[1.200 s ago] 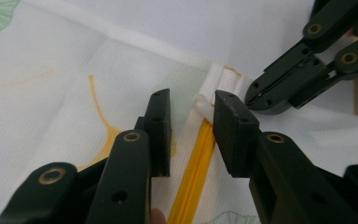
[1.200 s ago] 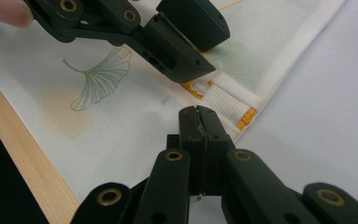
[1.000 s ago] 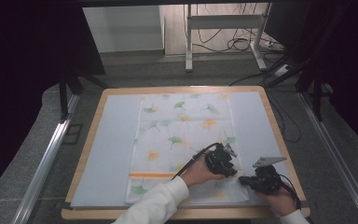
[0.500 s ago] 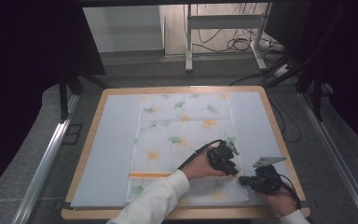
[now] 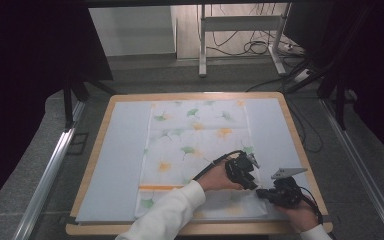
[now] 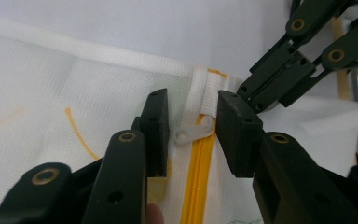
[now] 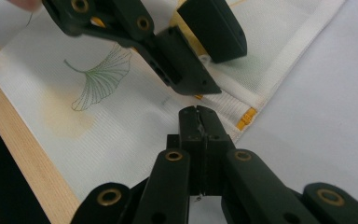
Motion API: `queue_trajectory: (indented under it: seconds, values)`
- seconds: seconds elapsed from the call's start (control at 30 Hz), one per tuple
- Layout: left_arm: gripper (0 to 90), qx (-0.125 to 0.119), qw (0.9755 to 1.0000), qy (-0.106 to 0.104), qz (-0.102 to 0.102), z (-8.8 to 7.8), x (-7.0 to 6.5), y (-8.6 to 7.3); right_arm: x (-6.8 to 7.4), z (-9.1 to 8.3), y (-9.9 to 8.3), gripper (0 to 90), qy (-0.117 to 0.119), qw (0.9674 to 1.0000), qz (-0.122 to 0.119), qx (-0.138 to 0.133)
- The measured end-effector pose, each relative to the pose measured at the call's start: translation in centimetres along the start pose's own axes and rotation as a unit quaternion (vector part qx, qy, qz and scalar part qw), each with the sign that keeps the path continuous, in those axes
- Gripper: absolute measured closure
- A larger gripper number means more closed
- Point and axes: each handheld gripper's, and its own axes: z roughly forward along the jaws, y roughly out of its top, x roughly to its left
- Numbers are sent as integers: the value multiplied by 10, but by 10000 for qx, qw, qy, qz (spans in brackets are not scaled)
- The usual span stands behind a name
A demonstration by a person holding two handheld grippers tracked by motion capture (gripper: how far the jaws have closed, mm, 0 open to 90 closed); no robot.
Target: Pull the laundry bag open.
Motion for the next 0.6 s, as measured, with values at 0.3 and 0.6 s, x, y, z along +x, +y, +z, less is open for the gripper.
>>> queue_trajectory:
  seconds: [0.3,0.6]
  values:
    - [629,13,9999,57,-100,-5,-1,-3,0,0,0,890,14,10000,0,-5]
    - [636,17,9999,166,-4,-10,-2,-12,-1,0,0,890,13,10000,14,-1]
